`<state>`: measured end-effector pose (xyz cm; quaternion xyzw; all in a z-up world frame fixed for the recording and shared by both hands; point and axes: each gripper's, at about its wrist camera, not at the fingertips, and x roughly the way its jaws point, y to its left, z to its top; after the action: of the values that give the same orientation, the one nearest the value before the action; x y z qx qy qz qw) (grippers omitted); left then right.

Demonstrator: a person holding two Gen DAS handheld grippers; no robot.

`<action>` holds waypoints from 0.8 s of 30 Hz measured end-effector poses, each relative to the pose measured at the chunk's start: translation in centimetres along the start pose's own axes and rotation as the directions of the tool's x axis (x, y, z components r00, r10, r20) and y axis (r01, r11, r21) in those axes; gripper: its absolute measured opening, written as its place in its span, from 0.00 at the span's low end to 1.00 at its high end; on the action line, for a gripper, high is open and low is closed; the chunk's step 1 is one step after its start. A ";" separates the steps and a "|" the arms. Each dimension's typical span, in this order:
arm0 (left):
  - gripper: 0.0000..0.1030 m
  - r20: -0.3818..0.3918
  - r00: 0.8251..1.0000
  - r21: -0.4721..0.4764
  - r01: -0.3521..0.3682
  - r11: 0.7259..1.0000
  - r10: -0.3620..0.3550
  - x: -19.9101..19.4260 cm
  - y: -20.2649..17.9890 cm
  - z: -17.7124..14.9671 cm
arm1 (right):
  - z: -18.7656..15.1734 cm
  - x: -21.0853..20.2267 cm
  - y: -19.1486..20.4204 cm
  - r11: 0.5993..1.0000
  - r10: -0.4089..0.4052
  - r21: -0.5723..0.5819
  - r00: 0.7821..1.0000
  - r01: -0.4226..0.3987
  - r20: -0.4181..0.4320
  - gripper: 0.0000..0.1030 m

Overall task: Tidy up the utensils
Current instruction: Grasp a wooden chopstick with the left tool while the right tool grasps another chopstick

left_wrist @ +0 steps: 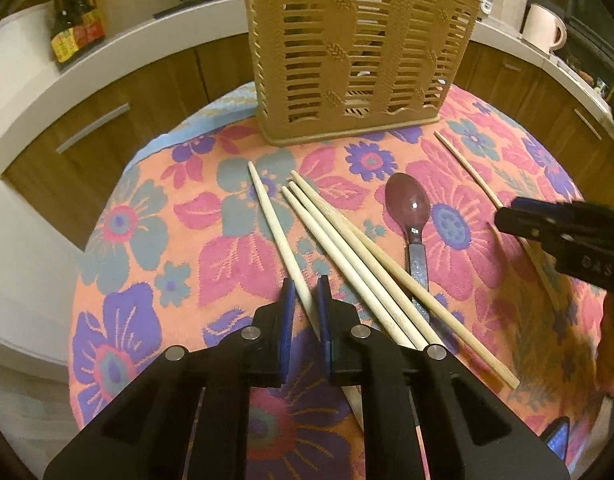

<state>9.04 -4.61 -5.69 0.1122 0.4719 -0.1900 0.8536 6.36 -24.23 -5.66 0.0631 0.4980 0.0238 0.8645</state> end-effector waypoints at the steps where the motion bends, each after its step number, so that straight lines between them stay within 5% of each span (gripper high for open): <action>1: 0.12 -0.007 1.000 0.004 0.007 1.000 -0.007 0.0 0.1 0.2 | 0.6 0.3 0.3 1.000 -0.017 -0.011 0.999 0.016 -0.040 0.32; 9: 0.12 -0.080 0.997 0.076 0.029 0.997 -0.023 0.8 0.2 1.7 | 2.8 1.6 2.2 0.986 -0.122 -0.139 0.969 0.093 -0.213 0.05; 13: 0.08 -0.068 0.998 0.117 -0.005 0.993 0.013 0.7 -0.5 1.4 | 2.4 1.5 2.9 0.983 -0.127 -0.160 0.969 0.094 -0.211 0.04; 19: 0.04 -0.053 0.998 0.098 0.030 0.995 -0.025 -0.5 -0.6 0.3 | 0.9 -0.3 2.8 0.990 -0.079 -0.129 0.978 0.055 -0.191 0.04; 24: 0.04 0.032 0.998 0.092 0.045 0.995 -0.048 -3.7 -0.9 -0.1 | -0.1 -4.1 3.1 0.991 -0.036 -0.128 0.992 0.021 -0.117 0.04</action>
<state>6.73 -4.58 -2.59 0.1370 0.4507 -0.2331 0.8508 4.22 -21.55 -1.76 -0.0006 0.5470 0.0469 0.8358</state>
